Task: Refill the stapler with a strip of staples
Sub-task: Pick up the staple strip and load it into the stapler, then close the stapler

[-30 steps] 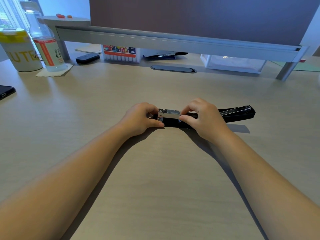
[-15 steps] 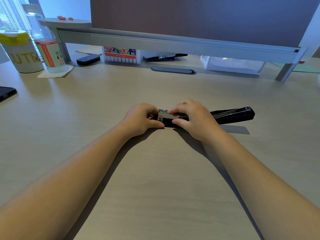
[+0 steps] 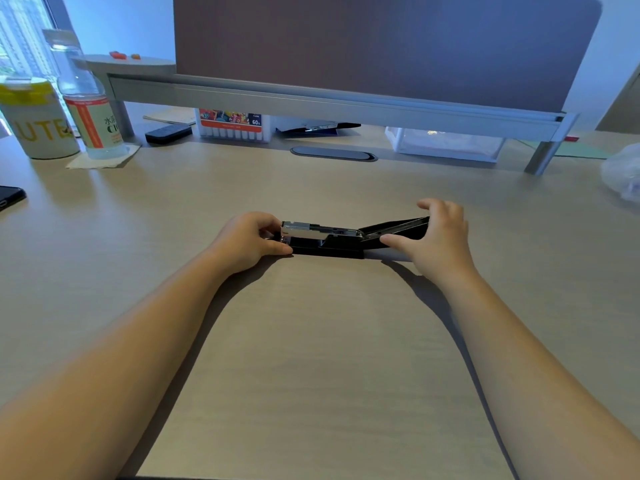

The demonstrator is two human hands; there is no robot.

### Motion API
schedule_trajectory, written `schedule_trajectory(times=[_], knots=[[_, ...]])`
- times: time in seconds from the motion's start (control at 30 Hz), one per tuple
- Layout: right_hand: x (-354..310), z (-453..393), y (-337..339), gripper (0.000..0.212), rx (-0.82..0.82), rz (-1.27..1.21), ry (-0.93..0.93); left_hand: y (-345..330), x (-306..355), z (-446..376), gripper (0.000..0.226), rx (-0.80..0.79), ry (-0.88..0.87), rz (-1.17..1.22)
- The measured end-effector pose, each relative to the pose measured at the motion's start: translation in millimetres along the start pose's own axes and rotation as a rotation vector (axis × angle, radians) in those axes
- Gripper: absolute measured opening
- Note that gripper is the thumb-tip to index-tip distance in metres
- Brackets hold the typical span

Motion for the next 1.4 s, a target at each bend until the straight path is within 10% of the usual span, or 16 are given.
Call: schedule_trajectory(times=[0.43,0.9,1.4], knots=[[0.1,-8.9,-10.8,0.044,0.051,-0.73,-0.316,-6.7,7.6,-1.8,0.027,0.002,-0.043,-0.061],[-77.9,3.9,-48.7,0.052,-0.266,-0.301,0.302,-17.5,8.9,-8.1,0.028,-0.027,-0.066,-0.027],[-25.1,14.9,-54.7,0.05,-0.335,-0.264,0.032,-13.4,4.1,-9.7,0.056,-0.113,0.137,0.354]])
Point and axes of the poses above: each hand's wrist, its own z-axis away from the middle knuckle, its own y-axis out of the back of the hand, x = y × z, the point moved 9 cm from there along -z, towards the middle knuckle, and after that the axes turned 14 degrees about x, right-handed, at the moved point
